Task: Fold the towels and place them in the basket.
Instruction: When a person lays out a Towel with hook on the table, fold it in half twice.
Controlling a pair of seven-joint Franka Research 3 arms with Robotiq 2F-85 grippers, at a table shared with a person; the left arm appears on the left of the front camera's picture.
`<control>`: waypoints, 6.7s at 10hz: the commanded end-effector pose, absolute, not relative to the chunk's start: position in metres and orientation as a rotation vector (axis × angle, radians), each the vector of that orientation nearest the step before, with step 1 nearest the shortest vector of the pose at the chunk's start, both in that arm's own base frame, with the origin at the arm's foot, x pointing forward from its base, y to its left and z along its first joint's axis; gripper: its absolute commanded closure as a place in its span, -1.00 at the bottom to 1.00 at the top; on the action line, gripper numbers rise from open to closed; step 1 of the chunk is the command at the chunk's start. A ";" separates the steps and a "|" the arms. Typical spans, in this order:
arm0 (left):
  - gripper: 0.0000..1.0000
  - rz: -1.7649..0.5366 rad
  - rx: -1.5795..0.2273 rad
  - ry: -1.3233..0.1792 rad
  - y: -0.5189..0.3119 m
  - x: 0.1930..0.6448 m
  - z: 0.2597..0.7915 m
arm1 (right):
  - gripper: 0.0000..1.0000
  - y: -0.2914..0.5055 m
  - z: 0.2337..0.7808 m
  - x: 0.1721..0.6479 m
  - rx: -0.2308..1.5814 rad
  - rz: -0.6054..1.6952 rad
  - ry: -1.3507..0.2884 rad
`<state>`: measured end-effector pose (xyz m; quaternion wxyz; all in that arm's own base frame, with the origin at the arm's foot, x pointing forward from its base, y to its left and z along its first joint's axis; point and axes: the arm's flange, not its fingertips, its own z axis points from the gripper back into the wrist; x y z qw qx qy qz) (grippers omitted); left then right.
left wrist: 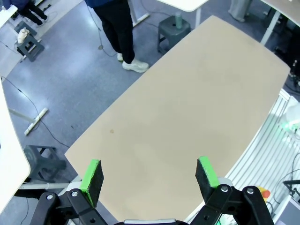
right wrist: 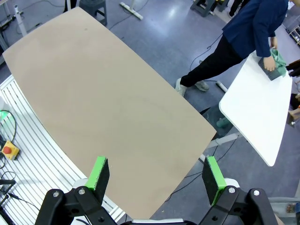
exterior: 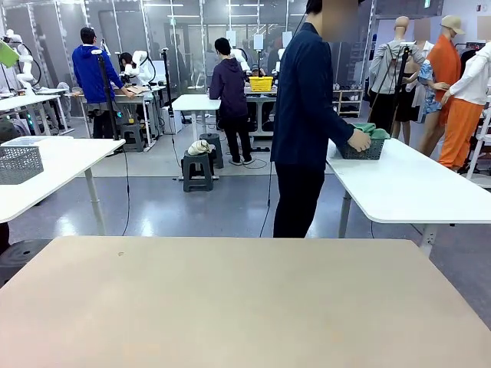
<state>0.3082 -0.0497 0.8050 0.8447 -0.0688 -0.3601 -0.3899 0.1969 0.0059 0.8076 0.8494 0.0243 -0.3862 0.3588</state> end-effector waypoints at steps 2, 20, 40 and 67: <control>-1.00 -0.890 -0.190 -0.695 -0.048 0.308 0.807 | -1.00 0.006 0.808 0.196 0.051 0.755 -0.817; -1.00 -0.880 -0.169 -0.706 -0.051 0.309 0.799 | -1.00 0.004 0.809 0.197 0.058 0.768 -0.799; -1.00 -0.896 -0.163 -0.658 -0.052 0.306 0.795 | -1.00 0.005 0.814 0.196 0.047 0.797 -0.766; -1.00 -0.905 -0.163 -0.666 -0.051 0.309 0.796 | -1.00 0.005 0.814 0.196 0.047 0.797 -0.766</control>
